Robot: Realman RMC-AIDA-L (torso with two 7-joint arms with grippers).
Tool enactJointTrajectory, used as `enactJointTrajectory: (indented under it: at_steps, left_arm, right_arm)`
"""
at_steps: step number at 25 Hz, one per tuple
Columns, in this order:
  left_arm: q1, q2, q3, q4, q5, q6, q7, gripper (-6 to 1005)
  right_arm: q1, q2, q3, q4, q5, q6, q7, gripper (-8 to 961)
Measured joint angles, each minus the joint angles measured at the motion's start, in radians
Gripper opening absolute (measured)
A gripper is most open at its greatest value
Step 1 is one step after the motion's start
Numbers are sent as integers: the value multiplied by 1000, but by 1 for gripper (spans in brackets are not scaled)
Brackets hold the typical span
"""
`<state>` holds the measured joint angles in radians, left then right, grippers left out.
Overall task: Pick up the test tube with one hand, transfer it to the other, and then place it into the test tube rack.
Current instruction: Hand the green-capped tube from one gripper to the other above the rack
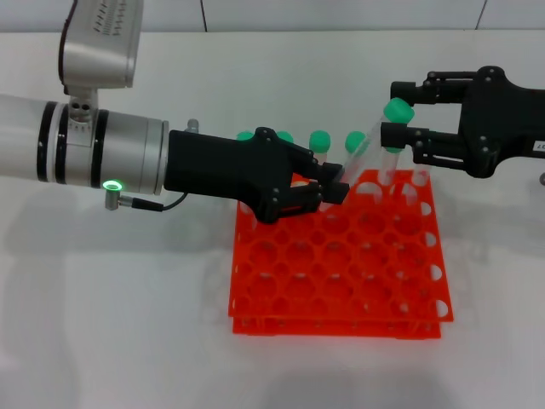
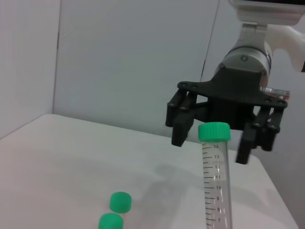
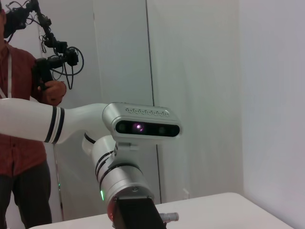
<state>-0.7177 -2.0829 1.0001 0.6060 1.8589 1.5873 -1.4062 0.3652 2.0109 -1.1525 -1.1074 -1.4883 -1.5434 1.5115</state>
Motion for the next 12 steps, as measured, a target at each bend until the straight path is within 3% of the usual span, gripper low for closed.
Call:
enactJointTrajectory:
  at_steps: [1, 6, 12]
  left_arm:
    - [1, 0, 9, 0, -3, 0, 0, 194]
    - [3, 0, 18, 0, -8, 0, -2, 194]
    - [4, 0, 19, 0, -9, 0, -3, 195]
  right_arm:
    - [0, 0, 0, 2, 0, 0, 0, 613]
    - [0, 0, -1, 6, 2, 0, -1, 420]
    - [0, 0, -1, 11, 2, 0, -1, 424]
